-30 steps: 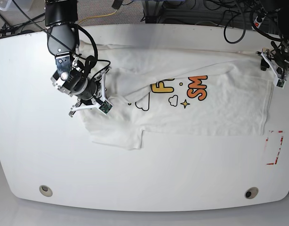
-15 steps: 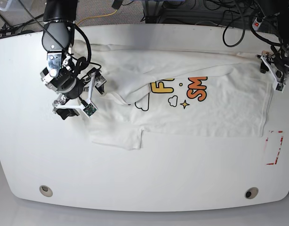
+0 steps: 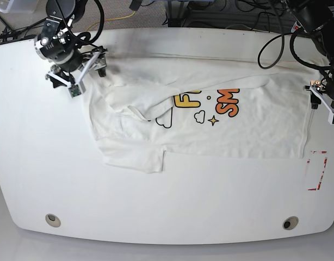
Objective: Fold the T-shirt properly
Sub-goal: 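Lift the shirt's collar edge with both grippers and pull it taut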
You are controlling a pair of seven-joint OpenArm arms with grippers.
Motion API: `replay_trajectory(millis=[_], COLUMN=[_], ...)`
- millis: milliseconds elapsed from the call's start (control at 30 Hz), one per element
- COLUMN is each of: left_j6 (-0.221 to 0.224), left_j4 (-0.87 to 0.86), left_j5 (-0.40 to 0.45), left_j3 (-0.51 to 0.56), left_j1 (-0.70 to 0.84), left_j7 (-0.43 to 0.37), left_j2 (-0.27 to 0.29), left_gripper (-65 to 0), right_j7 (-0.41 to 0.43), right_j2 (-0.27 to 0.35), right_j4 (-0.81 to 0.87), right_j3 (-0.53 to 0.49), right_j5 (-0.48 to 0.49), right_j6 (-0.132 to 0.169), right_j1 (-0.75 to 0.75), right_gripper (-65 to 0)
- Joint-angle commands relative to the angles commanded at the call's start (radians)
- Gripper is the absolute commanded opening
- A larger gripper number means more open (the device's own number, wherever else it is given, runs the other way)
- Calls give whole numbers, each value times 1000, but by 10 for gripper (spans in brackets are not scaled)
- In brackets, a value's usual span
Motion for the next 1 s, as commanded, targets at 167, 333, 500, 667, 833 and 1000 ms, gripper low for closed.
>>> replay_trajectory(millis=[167, 333, 500, 667, 833, 1000], left_j6=[0, 0, 0, 0, 0, 0], left_j4=[-2, 2, -9, -23, -46, -109], left_j5=[2, 3, 3, 3, 3, 3], left_j3=[-46, -115, -147, -130, -101, -97], left_j1=[32, 92, 146, 193, 201, 196], left_j7=[0, 0, -2, -6, -8, -9], left_j2=[0, 2, 8, 44, 58, 57], left_gripper=[-283, -283, -283, -283, -285, -428], right_j7=[-40, -55, -55, -55, -55, -55], right_j2=[-21, -69, -75, -92, -97, -78], right_j4=[0, -14, -48, -103, -117, -135], right_j3=[87, 127, 129, 123, 121, 121], right_j5=[26, 26, 26, 28, 28, 26], right_j6=[0, 0, 0, 0, 0, 0], right_j1=[-5, -2, -2, 0, 0, -2], right_gripper=[-147, -147, -147, -149, -160, -341])
